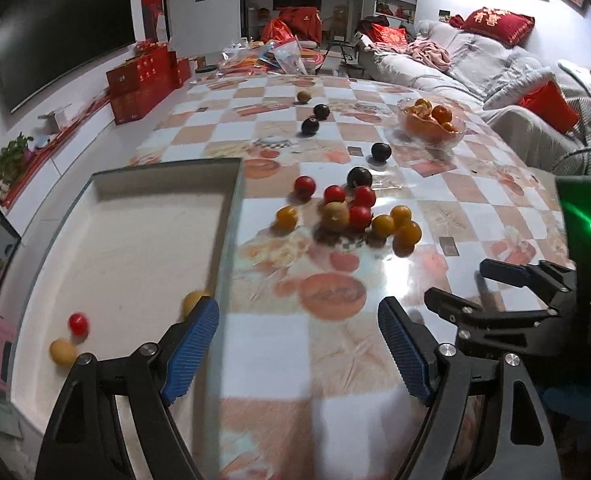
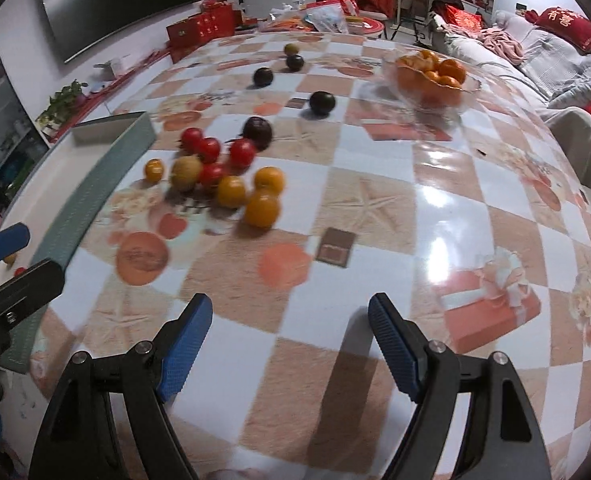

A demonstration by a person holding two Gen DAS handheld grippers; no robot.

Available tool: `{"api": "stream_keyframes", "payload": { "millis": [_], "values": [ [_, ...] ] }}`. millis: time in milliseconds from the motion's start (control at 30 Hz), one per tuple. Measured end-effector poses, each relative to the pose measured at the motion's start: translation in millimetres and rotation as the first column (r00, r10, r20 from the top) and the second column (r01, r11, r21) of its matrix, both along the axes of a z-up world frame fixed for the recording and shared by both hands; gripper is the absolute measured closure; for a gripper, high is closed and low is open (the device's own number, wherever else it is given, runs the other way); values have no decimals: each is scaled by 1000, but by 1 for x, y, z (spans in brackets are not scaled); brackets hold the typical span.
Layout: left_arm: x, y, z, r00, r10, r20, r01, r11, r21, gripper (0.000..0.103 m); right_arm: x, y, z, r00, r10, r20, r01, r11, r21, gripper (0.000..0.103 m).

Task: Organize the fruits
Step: 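Grasp a brown fruit with the left tool while the right tool grasps an orange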

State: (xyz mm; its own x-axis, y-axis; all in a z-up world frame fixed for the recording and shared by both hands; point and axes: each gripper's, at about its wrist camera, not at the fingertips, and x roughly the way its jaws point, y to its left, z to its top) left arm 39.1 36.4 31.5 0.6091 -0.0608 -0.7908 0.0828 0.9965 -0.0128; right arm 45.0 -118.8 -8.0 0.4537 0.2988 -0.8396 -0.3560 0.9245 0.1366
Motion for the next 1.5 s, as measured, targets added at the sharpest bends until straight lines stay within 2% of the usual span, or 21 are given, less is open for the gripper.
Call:
{"api": "stream_keyframes", "payload": {
  "millis": [133, 333, 367, 400, 467, 600, 700, 767, 800, 933, 967, 1000, 1033, 1300, 1500],
  "values": [
    [17, -9, -12, 999, -7, -31, 7, 1000, 13, 20, 7, 0, -3, 1000, 21, 19, -20, 1000, -18, 20],
    [48, -20, -25, 997, -24, -69, 25, 999, 21, 23, 14, 17, -5, 991, 115, 65, -111, 992, -57, 23],
    [54, -21, -27, 997, -26, -78, 28, 999, 25, 33, 15, 19, -5, 989, 125, 74, -121, 991, -57, 28],
    [60, -23, -30, 995, -29, -92, 32, 999, 29, 36, 18, 21, -4, 988, 135, 81, -131, 990, -54, 31],
    [70, -24, -34, 993, -25, -114, 27, 999, 18, 36, 24, 23, -3, 986, 143, 87, -139, 989, -51, 42],
    [86, -28, -39, 992, -23, -123, 25, 1000, 15, 36, 35, 27, -3, 982, 164, 98, -160, 986, -46, 48],
    [94, -33, -40, 992, -36, -121, 37, 999, 11, 36, 40, 29, -3, 978, 176, 111, -172, 984, -42, 57],
    [100, -35, -42, 991, -39, -125, 41, 999, 9, 36, 41, 29, -2, 976, 187, 113, -185, 982, -27, 75],
    [102, -38, -41, 993, -39, -115, 42, 999, 21, 38, 41, 29, -2, 975, 188, 114, -186, 982, -25, 78],
    [105, -47, -39, 994, -69, -87, 75, 995, 69, 47, 40, 26, -2, 975, 189, 116, -189, 982, -12, 79],
    [105, -48, -39, 993, -80, -86, 85, 994, 65, 55, 40, 25, -2, 975, 189, 114, -189, 982, -6, 79],
    [105, -49, -39, 992, -89, -88, 95, 994, 58, 70, 39, 24, -2, 976, 187, 112, -189, 982, 0, 79],
    [106, -50, -41, 990, -96, -101, 102, 993, 53, 74, 39, 22, -1, 977, 185, 109, -187, 982, 5, 79],
    [96, -46, -43, 991, -97, -94, 98, 995, 8, 75, 28, 8, 3, 981, 164, 103, -168, 985, 29, 79],
    [68, -38, -38, 992, -91, -87, 87, 995, -39, 75, 16, -4, 7, 985, 145, 92, -152, 985, 76, 79]
  ]
}}
